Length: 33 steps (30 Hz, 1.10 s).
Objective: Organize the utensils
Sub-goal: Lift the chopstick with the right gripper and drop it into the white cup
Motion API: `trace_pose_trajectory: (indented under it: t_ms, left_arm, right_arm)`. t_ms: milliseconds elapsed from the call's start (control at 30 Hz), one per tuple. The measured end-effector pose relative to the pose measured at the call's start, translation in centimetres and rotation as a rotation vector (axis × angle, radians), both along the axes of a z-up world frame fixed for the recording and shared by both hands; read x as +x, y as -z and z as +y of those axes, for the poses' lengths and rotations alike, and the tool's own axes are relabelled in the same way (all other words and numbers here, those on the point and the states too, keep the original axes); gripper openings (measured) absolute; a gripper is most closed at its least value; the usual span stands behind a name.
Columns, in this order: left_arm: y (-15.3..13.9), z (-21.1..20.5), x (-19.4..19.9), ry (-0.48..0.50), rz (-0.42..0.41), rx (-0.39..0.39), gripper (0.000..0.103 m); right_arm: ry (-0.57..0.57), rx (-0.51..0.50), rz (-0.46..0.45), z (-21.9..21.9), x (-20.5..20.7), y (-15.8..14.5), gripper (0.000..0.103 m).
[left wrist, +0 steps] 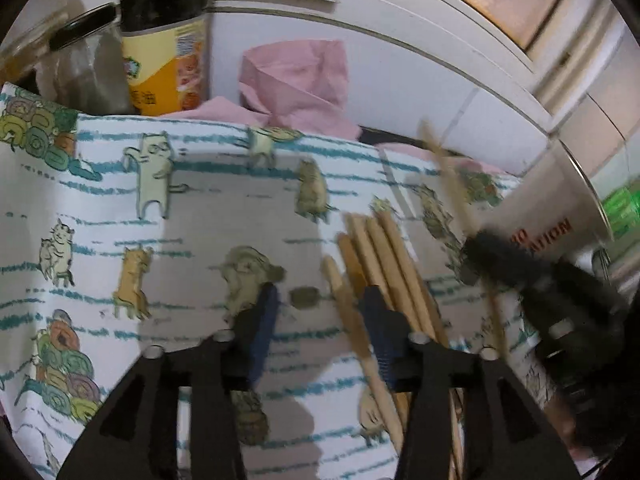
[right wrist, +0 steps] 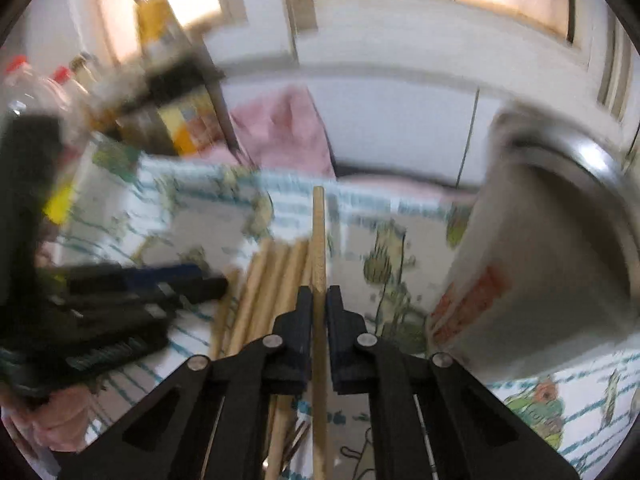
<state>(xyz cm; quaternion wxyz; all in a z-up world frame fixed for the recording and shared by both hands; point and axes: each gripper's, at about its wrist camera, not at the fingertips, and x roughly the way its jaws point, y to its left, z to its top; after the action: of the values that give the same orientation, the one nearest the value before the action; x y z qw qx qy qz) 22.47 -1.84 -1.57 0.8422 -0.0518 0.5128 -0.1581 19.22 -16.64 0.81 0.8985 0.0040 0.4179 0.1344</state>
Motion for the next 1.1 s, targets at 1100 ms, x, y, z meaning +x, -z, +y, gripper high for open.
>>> trace_pose_trajectory:
  t_ms: [1100]
  left_arm:
    - [-20.4, -8.0, -4.6, 0.024, -0.57, -0.057, 0.006]
  right_arm:
    - [0.192, 0.625, -0.57, -15.7, -5.2, -11.4, 0.007]
